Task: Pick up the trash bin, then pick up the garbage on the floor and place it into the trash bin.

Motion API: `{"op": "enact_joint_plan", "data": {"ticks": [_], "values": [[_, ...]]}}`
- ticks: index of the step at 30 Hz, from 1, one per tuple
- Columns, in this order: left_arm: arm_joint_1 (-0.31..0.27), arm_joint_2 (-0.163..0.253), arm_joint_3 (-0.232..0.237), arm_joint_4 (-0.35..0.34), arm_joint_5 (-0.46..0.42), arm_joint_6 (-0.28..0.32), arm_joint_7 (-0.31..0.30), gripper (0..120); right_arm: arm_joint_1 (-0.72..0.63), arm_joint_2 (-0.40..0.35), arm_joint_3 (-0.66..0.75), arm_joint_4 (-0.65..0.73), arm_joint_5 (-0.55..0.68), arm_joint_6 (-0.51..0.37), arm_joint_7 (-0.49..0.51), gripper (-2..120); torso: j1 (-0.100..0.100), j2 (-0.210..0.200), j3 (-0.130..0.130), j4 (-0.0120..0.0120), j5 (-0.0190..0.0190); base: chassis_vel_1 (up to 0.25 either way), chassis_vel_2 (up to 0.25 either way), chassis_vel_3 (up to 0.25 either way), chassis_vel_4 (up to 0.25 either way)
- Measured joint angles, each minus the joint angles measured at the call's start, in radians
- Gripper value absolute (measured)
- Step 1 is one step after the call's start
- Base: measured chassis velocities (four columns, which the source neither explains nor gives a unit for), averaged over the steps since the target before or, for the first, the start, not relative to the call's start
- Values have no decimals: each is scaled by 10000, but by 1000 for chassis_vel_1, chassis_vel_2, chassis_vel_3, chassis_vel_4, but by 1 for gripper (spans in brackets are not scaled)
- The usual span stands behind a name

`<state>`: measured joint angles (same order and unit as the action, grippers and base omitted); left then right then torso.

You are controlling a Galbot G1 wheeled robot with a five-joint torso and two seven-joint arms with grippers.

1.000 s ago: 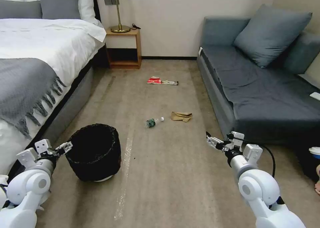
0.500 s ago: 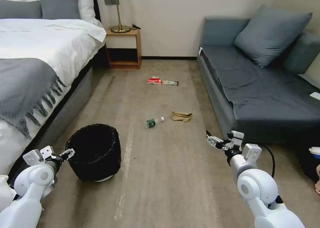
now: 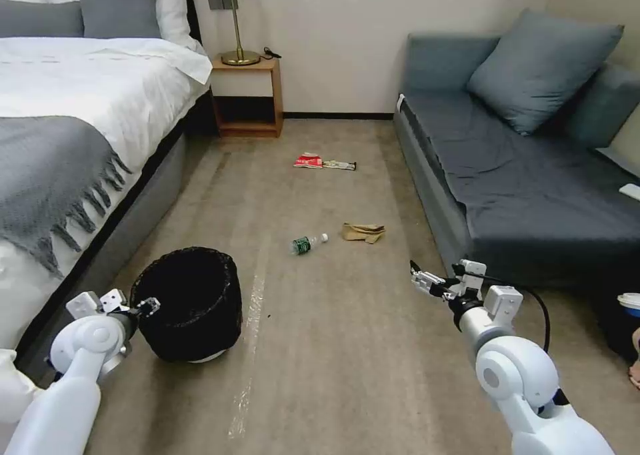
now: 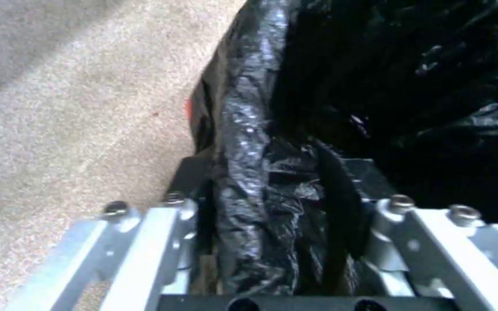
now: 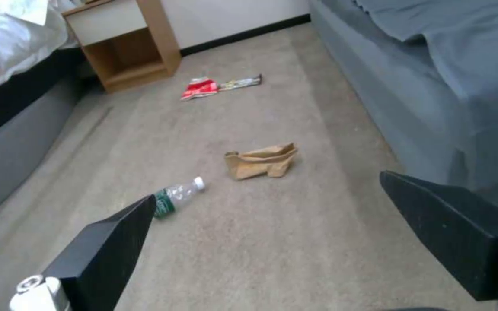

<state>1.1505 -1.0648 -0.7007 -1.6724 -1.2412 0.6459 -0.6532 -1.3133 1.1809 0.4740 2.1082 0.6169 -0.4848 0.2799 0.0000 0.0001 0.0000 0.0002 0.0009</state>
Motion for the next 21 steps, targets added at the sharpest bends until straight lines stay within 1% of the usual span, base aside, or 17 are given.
{"op": "enact_joint_plan", "data": {"ticks": [1,2,3,6,7,10,12,14,15,18,19,20,21], "values": [[-6,0,16,16,-17,10,-1,33,4,7,-17,2,2,-14,1,100,0,0,0,0,-4,0,0,0,0],[-6,0,18,27,-41,14,-1,30,10,9,-32,4,3,-24,1,100,0,0,0,2,-6,0,0,0,0],[-6,0,18,27,-41,14,-1,30,10,9,-32,4,3,-24,1,100,0,0,0,2,-6,0,0,0,0],[50,-16,-12,33,-52,11,29,15,28,13,-79,-1,8,-56,1,100,0,0,0,1,-6,0,0,0,0],[50,-16,-12,33,-52,11,29,15,28,13,-79,-1,8,-56,1,100,0,0,0,1,-6,0,0,0,0],[206,-65,-113,-105,123,-96,200,2,53,56,-114,-69,11,-58,1,100,0,0,0,0,-10,0,0,0,0],[264,-79,-139,-192,238,-142,315,0,52,76,-121,-75,14,-58,1,100,0,-1,0,-2,-14,0,0,0,0],[425,-121,-230,-402,810,-366,715,0,35,138,-148,-90,15,-50,1,100,0,0,0,-9,-15,0,0,0,0],[425,-121,-230,-402,810,-366,715,0,35,138,-148,-90,15,-50,1,100,0,0,0,-9,-15,0,0,0,0],[718,-194,-385,-746,1565,-704,1108,0,26,215,-203,-126,9,-25,-5,100,0,0,0,-2,-10,0,0,0,0],[880,-243,-426,-878,1978,-866,1268,0,31,239,-226,-141,8,-13,-6,100,0,-1,0,-2,-13,0,0,0,0],[880,-243,-426,-878,1978,-866,1268,0,31,239,-226,-141,8,-13,-6,100,0,-1,0,-2,-13,0,0,0,0],[975,-268,-449,-952,2216,-974,1345,0,36,250,-237,-144,10,-6,-8,100,0,-1,1,-3,-13,0,0,0,0]]}}
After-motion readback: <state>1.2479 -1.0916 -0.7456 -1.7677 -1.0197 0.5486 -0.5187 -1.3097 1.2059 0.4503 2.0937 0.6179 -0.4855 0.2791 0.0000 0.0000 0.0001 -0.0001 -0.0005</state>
